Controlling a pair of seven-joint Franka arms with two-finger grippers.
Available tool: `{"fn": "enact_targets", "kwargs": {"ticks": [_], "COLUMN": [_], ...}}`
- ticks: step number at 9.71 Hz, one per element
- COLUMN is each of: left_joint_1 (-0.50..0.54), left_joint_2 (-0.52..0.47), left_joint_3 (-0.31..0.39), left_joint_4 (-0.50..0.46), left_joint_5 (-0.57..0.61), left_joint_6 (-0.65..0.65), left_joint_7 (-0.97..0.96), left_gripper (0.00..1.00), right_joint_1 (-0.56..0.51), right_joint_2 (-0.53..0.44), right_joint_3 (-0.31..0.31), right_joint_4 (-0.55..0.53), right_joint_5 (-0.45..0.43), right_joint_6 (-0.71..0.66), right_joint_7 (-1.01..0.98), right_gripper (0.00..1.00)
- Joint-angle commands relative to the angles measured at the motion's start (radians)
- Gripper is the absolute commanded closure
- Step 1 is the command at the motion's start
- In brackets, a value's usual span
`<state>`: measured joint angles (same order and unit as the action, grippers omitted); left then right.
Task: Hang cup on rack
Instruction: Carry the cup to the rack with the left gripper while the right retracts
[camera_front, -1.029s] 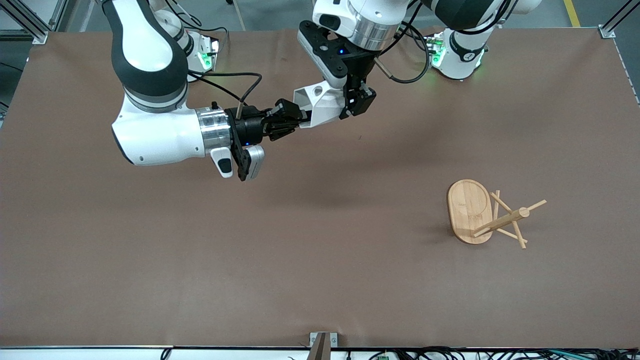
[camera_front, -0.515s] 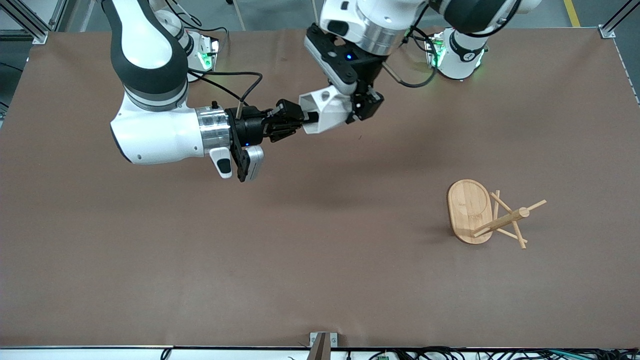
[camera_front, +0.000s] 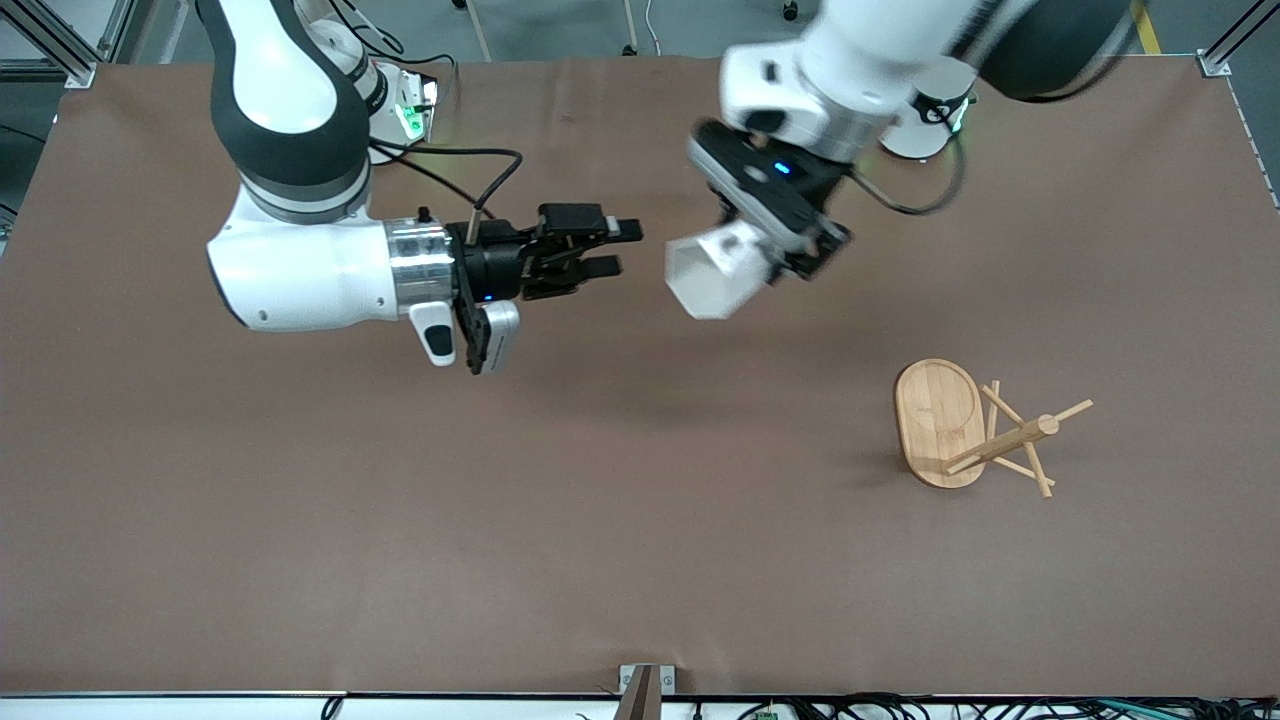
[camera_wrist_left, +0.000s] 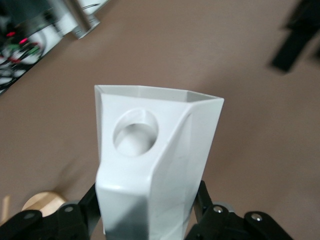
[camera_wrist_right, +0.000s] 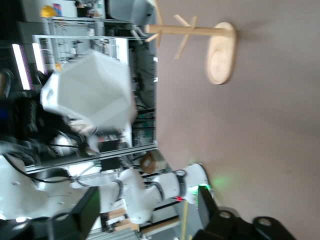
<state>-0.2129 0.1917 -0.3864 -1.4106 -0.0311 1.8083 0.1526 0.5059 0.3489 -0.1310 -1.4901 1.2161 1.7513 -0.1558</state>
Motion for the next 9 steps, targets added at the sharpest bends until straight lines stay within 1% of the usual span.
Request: {"fn": "enact_targets", "kwargs": {"ticks": [1,3,5,6,7,8,9], "left_joint_1": [0.049,0.066,0.073,0.123,0.132,0.157,0.190], "left_joint_2": [-0.001,0.002,0.006,0.000,-0.011,-0.014,-0.009], "left_joint_3": [-0.003,-0.002,0.000,-0.008,-0.009,-0.011,-0.011], "left_joint_4": [-0.053,-0.057,-0.063,-0.108,-0.164,-0.197,-0.220], "left_joint_5": [0.016,0.013,0.013,0.004,0.002,0.002,0.002], "left_joint_6": [-0.009,-0.009,-0.009,0.002,0.017,0.020,0.032], "left_joint_7": [-0.114,-0.223,-0.313,-0.320,-0.329,-0.329,-0.302], "left_gripper": [0.99,0.99,0.99,0.99,0.99,0.99,0.99], "right_joint_1": [-0.021,-0.024,-0.035,-0.039,-0.040,-0.046,-0.062], "right_joint_2": [-0.045,-0.071,-0.115,-0.135,-0.155,-0.172,-0.182], "right_joint_3": [-0.053,-0.151,-0.217,-0.245,-0.277,-0.320,-0.355], "right_joint_4": [-0.048,-0.061,-0.096,-0.099,-0.102,-0.105,-0.101], "right_joint_5": [-0.175,-0.394,-0.572,-0.684,-0.782,-0.817,-0.820], "right_joint_6": [0.008,-0.001,-0.016,-0.029,-0.038,-0.048,-0.052], "right_joint_7": [0.002,0.002,0.001,0.001,0.002,0.002,-0.002], "right_gripper": [0.00,0.00,0.00,0.00,0.00,0.00,0.00]}}
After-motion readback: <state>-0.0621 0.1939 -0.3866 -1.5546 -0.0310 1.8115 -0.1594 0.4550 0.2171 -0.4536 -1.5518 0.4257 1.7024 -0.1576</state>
